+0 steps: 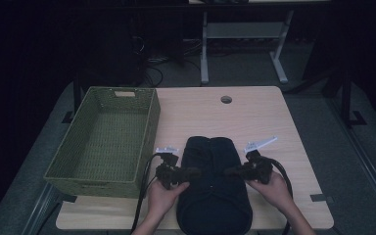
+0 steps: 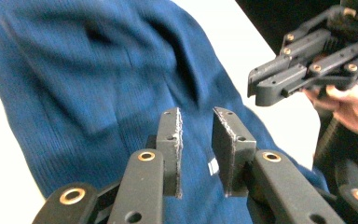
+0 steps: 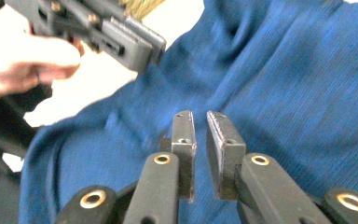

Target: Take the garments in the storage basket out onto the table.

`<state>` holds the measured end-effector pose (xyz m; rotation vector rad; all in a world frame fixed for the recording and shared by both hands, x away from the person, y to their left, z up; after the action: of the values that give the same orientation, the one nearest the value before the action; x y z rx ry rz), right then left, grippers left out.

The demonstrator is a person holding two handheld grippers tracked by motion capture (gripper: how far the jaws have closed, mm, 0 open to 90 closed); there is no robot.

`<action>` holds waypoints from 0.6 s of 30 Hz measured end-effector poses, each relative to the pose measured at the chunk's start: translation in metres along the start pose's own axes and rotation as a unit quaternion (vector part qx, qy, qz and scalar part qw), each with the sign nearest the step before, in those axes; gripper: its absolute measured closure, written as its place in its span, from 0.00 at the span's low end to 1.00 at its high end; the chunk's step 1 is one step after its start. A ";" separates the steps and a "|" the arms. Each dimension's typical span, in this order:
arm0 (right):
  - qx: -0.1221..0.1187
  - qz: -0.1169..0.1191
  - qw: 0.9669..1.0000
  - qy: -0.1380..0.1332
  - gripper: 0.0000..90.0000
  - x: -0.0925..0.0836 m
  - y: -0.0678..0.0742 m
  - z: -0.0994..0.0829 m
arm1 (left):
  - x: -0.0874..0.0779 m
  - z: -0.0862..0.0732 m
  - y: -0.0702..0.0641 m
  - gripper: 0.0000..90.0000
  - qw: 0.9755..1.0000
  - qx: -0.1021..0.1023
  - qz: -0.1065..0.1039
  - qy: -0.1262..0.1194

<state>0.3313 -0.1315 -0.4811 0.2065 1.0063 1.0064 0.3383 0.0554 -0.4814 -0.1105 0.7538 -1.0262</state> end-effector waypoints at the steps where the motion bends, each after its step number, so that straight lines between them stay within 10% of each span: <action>1: 0.005 -0.001 1.000 -0.010 0.90 0.001 -0.003 0.011 | 0.002 0.005 0.003 0.81 1.000 -0.002 0.001 -0.008; 9: 0.046 -0.024 0.998 -0.019 0.90 0.024 -0.031 0.053 | 0.029 0.022 0.032 0.81 0.999 -0.028 0.029 0.000; 18: 0.079 -0.035 0.996 0.007 0.93 0.050 -0.055 0.042 | 0.041 0.012 0.041 0.82 0.998 -0.044 0.025 0.031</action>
<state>0.4044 -0.1114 -0.5190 0.2932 1.1000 0.8650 0.3881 0.0414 -0.5110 -0.1354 0.8552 -0.9516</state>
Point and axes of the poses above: each handheld gripper's, and its own axes: x roughly forward along the jaws, z roughly out of its top, y roughly to its left, the point moved 7 cm from there along x, roughly forward along the jaws, and after that the axes turned 12 degrees about x, right-handed, at the moved point
